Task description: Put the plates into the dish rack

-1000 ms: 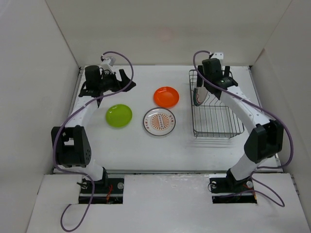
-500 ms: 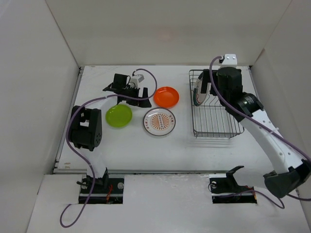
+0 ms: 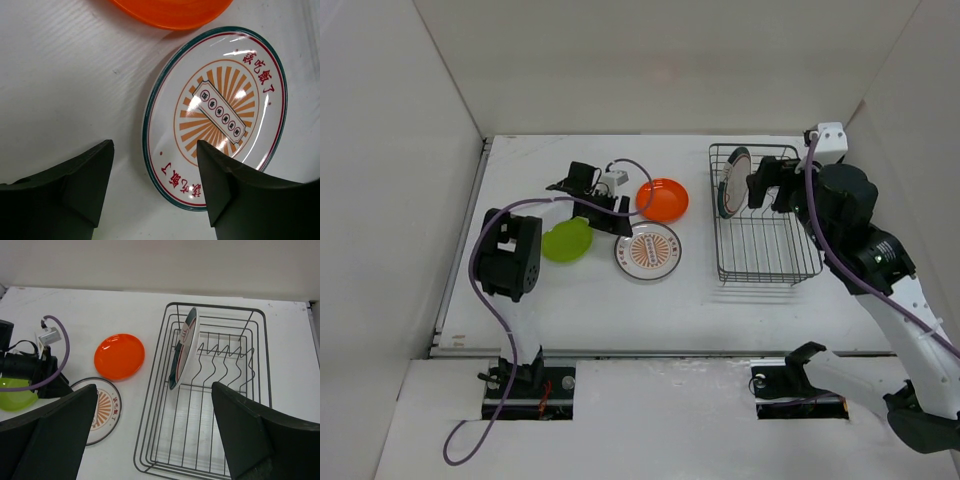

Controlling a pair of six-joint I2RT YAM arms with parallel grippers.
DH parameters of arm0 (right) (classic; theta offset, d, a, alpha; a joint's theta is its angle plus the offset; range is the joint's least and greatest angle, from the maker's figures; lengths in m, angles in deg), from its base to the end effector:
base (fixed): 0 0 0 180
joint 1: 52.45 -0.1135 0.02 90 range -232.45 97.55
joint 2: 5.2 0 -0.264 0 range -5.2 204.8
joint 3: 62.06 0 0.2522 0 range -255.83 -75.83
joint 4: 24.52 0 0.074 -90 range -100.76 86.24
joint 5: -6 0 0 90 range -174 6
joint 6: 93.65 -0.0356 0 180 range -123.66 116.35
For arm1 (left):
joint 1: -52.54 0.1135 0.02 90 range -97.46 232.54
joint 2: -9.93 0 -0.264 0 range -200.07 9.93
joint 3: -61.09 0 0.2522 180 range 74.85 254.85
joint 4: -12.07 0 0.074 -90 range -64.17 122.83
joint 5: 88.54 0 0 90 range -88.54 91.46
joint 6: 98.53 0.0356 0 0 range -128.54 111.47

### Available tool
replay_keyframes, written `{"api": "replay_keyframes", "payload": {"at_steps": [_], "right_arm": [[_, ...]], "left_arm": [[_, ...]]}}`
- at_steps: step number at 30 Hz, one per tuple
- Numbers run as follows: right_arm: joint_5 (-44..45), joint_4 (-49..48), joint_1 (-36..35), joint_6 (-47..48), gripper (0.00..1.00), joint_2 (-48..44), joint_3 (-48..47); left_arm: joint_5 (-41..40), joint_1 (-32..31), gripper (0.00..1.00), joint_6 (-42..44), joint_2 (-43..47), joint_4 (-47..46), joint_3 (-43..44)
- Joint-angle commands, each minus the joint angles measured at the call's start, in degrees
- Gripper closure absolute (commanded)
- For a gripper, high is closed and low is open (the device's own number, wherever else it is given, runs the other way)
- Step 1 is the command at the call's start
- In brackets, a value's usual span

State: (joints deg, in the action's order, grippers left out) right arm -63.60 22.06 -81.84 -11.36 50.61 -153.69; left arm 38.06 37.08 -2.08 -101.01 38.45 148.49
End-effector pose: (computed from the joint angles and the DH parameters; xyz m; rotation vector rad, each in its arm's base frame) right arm 0.1643 0.0783 0.4594 -0.0723 1.7479 0.1606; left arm 0.3911 -0.1302 0.1808 0.7299 2.2689 -0.8479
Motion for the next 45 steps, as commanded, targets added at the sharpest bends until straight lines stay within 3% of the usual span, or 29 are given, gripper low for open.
{"api": "replay_keyframes", "payload": {"at_steps": [1, 3, 4, 7, 13, 18, 22, 25, 34, 40, 45], "right_arm": [[-0.89, 0.32, -0.58, 0.50, 0.00, -0.18, 1.05], [-0.89, 0.32, -0.58, 0.50, 0.00, -0.18, 2.36], [-0.89, -0.29, -0.58, 0.50, 0.00, -0.18, 2.37], [-0.19, -0.91, -0.58, 0.50, 0.00, -0.18, 3.42], [-0.19, -1.44, -0.58, 0.50, 0.00, -0.18, 3.95], [-0.19, -1.44, -0.58, 0.50, 0.00, 0.35, 5.09], [-0.19, -1.44, -0.58, -0.03, 0.00, 0.35, 5.62], [-0.19, -1.44, -0.58, -0.03, 0.00, 0.35, 6.15], [-0.19, -1.97, -0.06, -0.03, 0.00, 0.88, 7.20], [-0.72, -2.58, 0.99, -0.56, 0.00, 0.88, 8.78], [-11.84, -6.53, 2.22, 1.29, 0.00, 0.17, 12.03]], "left_arm": [[0.67, -1.24, 0.38, 1.89, 0.19, 1.00, 1.76], [0.67, -1.76, 0.49, 1.89, -0.51, 1.00, 1.15], [0.67, -1.76, 0.49, 1.89, -0.51, 1.00, 1.15], [-0.12, -1.76, 0.72, 1.89, -1.04, 1.00, 0.54], [-0.12, -1.76, 0.89, 1.89, -1.65, 1.00, -0.08], [2.59, -0.63, 0.91, 1.89, -3.32, 1.53, 1.23], [4.88, -0.62, 0.76, 1.89, -4.47, 2.58, 2.37], [6.29, -0.62, 0.74, 1.89, -4.47, 3.11, 2.38], [7.35, -0.62, 1.00, 1.89, -3.94, 3.11, 1.85], [11.03, -0.09, 1.00, 2.68, -5.08, 5.39, 3.25], [22.36, -0.09, 1.00, 11.71, -2.36, 15.31, 7.38]]}}
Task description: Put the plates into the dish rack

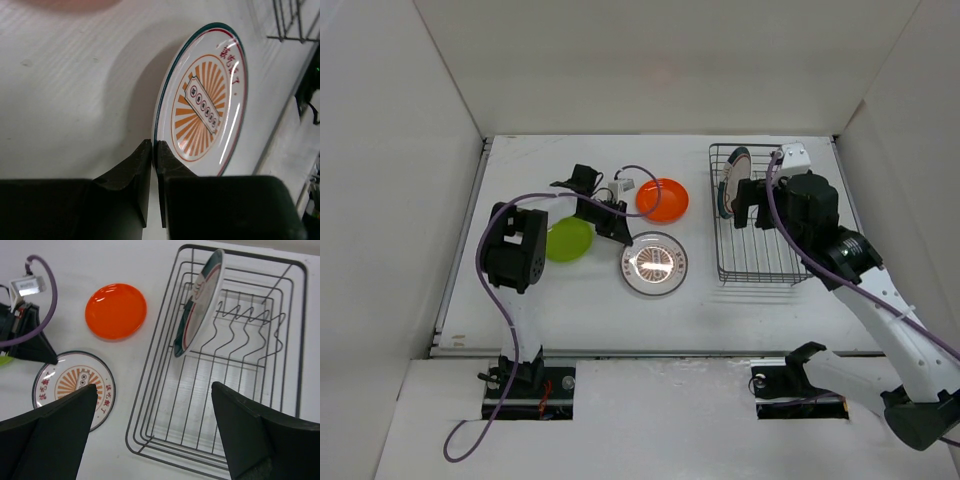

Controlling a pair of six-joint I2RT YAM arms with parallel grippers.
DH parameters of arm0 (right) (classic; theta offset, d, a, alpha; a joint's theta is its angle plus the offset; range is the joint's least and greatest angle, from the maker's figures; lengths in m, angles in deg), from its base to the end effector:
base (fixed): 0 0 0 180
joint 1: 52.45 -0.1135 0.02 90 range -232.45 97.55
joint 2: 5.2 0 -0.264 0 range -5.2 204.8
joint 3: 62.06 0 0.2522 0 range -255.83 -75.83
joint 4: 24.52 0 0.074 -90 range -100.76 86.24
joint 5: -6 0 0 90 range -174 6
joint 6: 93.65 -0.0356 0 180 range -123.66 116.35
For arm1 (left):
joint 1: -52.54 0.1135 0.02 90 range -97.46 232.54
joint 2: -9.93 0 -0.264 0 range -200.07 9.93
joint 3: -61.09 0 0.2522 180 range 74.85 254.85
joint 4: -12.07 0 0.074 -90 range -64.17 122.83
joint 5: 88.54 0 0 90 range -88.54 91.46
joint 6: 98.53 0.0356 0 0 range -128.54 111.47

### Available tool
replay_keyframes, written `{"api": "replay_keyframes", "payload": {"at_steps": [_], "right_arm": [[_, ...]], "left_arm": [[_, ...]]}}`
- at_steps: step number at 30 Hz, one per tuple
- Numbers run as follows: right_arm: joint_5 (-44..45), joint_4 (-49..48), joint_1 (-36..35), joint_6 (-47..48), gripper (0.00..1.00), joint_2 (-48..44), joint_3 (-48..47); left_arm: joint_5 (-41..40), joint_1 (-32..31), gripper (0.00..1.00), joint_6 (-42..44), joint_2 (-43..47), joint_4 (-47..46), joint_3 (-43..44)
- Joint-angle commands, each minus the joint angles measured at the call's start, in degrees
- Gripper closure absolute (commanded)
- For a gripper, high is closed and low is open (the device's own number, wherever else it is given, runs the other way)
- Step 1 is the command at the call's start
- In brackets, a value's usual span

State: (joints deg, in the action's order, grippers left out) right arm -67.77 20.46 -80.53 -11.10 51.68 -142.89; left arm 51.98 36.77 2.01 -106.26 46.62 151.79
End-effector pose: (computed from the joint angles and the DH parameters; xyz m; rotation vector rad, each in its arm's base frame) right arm 0.1875 0.0888 0.3982 -0.1584 1.9186 0.1414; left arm 0.3894 -0.1385 0.1581 0.8493 2.2898 -1.1717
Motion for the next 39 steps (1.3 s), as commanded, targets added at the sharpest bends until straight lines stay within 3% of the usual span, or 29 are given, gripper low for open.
{"api": "replay_keyframes", "payload": {"at_steps": [1, 10, 22, 31, 34, 39], "right_arm": [[-9.88, -6.34, 1.61, 1.72, 0.00, -0.90, 1.76], [-35.36, -17.41, 5.14, 3.66, 0.00, 0.33, 8.44], [-46.63, -29.10, 4.53, 6.65, 0.00, 12.01, 12.14], [-52.43, -30.43, 0.22, 7.18, 0.00, 19.49, 11.53], [-56.56, -31.66, -0.40, 7.18, 0.05, 20.99, 11.52], [-59.47, -32.72, -0.40, 7.18, 0.34, 21.52, 11.52]], "left_arm": [[9.15, 0.21, 1.00, 10.34, 3.67, 8.46, 5.65], [12.23, 0.74, 1.00, 15.21, 13.43, 16.64, 10.06], [15.83, 0.74, 1.00, 18.99, 18.71, 23.41, 12.52], [18.47, 0.74, 1.00, 18.99, 22.14, 24.73, 14.89], [19.78, 0.74, 1.00, 18.99, 22.66, 24.73, 15.51], [20.93, 0.74, 1.00, 18.99, 22.66, 24.73, 16.04]]}}
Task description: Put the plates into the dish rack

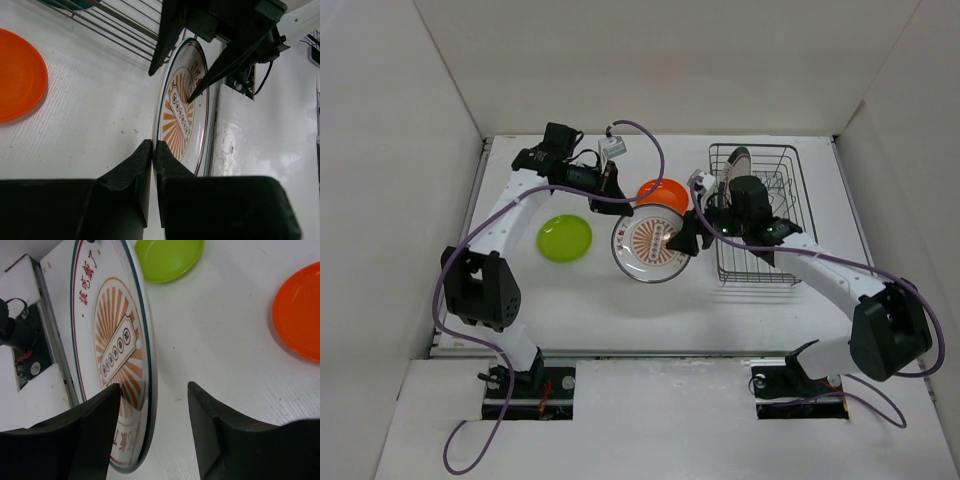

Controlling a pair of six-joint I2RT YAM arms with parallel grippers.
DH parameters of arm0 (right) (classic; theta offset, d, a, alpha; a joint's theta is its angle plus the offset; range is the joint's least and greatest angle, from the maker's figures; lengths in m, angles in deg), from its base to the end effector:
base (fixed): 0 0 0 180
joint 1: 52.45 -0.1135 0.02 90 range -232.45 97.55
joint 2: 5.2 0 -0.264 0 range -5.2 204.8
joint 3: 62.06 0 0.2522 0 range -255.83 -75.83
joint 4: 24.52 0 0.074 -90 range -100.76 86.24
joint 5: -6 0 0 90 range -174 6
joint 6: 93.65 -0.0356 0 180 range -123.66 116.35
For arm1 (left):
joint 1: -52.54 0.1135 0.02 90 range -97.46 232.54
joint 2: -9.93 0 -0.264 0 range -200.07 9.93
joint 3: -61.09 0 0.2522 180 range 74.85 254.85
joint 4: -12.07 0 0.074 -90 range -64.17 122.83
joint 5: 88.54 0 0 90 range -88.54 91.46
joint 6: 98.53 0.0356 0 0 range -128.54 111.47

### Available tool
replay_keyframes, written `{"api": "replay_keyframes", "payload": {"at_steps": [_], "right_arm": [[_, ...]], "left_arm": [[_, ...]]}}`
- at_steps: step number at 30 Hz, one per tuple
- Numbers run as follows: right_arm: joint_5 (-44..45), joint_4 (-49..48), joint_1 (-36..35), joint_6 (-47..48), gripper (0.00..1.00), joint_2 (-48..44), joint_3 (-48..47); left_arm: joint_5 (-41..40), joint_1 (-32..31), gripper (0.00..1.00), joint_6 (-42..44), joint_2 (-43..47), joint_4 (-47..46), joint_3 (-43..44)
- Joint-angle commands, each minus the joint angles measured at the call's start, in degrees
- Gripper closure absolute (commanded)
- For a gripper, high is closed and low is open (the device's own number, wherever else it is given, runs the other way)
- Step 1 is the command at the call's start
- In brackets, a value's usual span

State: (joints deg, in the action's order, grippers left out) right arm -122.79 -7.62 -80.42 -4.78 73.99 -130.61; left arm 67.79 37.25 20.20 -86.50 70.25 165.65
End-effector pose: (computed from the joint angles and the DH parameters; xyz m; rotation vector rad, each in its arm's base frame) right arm 0.2621 0.1644 0.2792 -0.8964 1.8818 1.0052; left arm 0.3347 -0.1253 0.3438 1.2159 1.7128 -1.2394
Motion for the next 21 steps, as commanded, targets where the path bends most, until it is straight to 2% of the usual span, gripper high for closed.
{"api": "replay_keyframes", "payload": {"at_steps": [1, 2, 3, 5, 7, 10, 11, 12, 13, 14, 15, 16, 17, 21], "right_arm": [[-4.46, -5.24, -0.51, 0.86, 0.40, -0.80, -0.76], [-5.15, -5.94, -0.51, 0.17, 0.47, -0.80, -0.76], [-5.68, -5.95, -0.51, 0.16, 0.61, -0.80, -0.76], [-5.69, -6.65, -0.51, -1.50, 0.80, -0.80, -0.24], [-5.69, -7.27, -0.51, -2.12, 0.90, -0.80, -0.24], [-3.86, -7.27, -1.04, -3.70, 0.90, -1.58, -0.24], [-2.80, -7.27, -1.04, -3.71, 0.90, -2.20, -0.76], [-1.48, -6.31, -0.34, -4.49, 0.90, -4.03, -0.76], [2.97, -5.08, -0.33, -4.50, 0.90, -5.10, -1.46], [5.80, -1.94, 0.88, -4.50, 0.90, -6.32, -2.25], [8.96, 0.18, 1.42, -4.50, 0.90, -8.86, -4.17], [12.56, 2.38, 1.95, -4.50, 0.90, -10.10, -5.41], [20.69, 4.66, 3.08, -4.50, 0.90, -11.16, -6.81], [42.00, 16.61, 6.59, -7.39, 0.92, -15.03, -14.63]], "left_arm": [[5.13, 0.26, 1.00, 0.80, 3.43, 1.10, 2.18], [5.13, 0.26, 1.00, 0.80, 3.43, 1.10, 2.18], [5.13, 0.26, 1.00, 0.80, 3.43, 1.10, 2.18], [5.13, 0.26, 1.00, 1.33, 3.96, 1.10, 1.57], [5.13, 0.26, 1.00, 1.33, 3.96, 0.41, 1.04], [3.64, 0.78, 1.00, -0.77, 3.96, -1.53, 0.43], [2.68, 0.79, 0.92, -2.26, 4.48, -2.66, -0.10], [1.63, 0.79, 0.78, -4.54, 4.49, -4.68, -0.71], [0.05, 0.79, 0.43, -5.43, 5.18, -5.65, -1.24], [-0.84, 1.40, 0.17, -6.57, 5.19, -6.80, -2.46], [-1.98, 1.40, 0.00, -7.80, 6.15, -8.11, -3.08], [-4.86, 1.40, 0.00, -9.12, 7.38, -10.74, -3.79], [-6.63, 1.40, 0.00, -11.57, 8.00, -11.98, -4.31], [-15.86, 1.40, 0.00, -16.49, 10.38, -17.34, -6.77]]}}
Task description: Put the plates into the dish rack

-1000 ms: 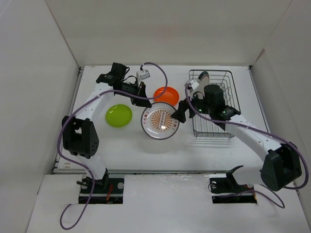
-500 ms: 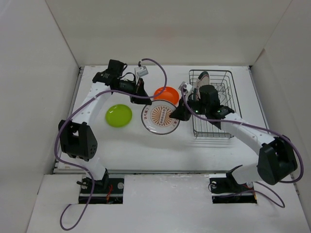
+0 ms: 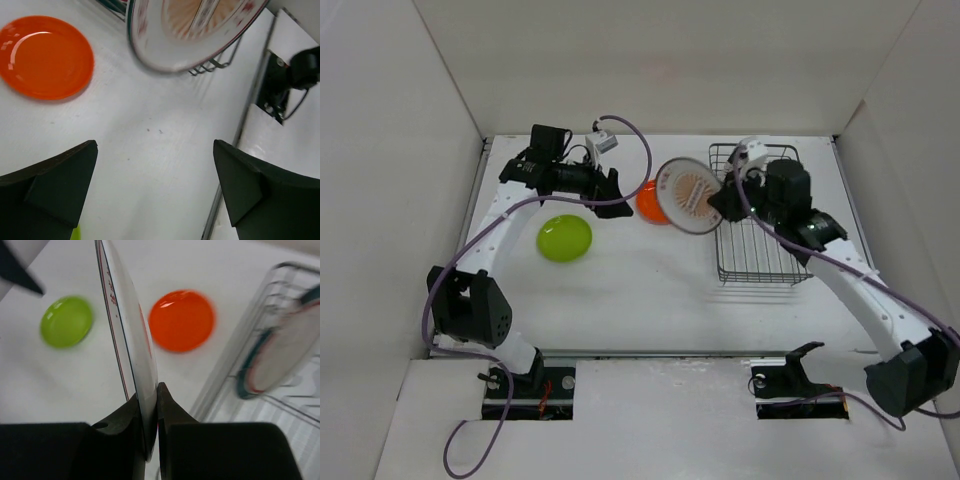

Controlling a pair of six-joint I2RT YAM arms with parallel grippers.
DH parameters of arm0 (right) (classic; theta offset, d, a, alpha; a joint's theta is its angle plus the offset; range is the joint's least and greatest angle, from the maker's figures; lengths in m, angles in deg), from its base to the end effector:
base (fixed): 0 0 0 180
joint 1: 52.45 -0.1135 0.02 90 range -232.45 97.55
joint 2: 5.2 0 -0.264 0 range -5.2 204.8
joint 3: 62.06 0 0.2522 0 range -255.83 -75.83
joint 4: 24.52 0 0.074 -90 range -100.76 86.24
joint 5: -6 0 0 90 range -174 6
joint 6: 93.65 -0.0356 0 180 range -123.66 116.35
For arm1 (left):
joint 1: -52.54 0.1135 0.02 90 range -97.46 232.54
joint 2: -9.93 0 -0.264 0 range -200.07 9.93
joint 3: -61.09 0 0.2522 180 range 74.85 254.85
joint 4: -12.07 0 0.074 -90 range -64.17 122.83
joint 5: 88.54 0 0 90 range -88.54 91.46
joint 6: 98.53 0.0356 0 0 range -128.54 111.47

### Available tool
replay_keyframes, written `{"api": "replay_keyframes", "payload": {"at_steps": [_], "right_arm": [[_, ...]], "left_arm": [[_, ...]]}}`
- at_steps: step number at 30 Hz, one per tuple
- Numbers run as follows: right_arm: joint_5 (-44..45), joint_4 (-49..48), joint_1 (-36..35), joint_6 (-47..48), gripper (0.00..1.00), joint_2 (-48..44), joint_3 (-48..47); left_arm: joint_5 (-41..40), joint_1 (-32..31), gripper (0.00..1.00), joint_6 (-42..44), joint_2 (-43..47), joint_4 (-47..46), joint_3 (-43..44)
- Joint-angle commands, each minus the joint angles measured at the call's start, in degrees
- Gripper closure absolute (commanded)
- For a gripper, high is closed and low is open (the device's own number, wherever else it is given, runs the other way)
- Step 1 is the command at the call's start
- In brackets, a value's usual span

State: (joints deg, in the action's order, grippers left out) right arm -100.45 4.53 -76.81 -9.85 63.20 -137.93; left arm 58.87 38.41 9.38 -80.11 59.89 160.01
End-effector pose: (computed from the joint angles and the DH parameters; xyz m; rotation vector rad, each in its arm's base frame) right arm 0.2449 0.1220 0.3520 -0.5032 1.9192 0.6291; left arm 0.3242 -0.1125 0.3579 1.0598 1.7865 -1.0682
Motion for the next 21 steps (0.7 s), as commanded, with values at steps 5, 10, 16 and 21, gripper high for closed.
{"api": "replay_keyframes", "payload": {"at_steps": [5, 10, 16, 21], "right_arm": [[34.63, 8.79, 8.62, -4.00, 0.92, -6.79, -13.91], [41.49, 10.64, 14.94, -3.30, 0.92, -3.02, -18.22], [42.73, 8.97, 16.27, -3.90, 0.92, 2.43, -19.54], [40.36, 7.75, 16.80, -5.84, 0.92, 7.35, -19.54]], "left_arm": [[-17.67, 0.24, 0.00, -8.50, 5.40, -9.10, -2.28], [-22.42, 0.24, 0.00, -9.21, 4.79, -9.10, -2.28], [-23.66, 0.24, 0.00, -9.21, 5.40, -9.10, -2.28], [-24.36, 0.24, 0.00, -9.21, 5.40, -9.10, -2.81]]}}
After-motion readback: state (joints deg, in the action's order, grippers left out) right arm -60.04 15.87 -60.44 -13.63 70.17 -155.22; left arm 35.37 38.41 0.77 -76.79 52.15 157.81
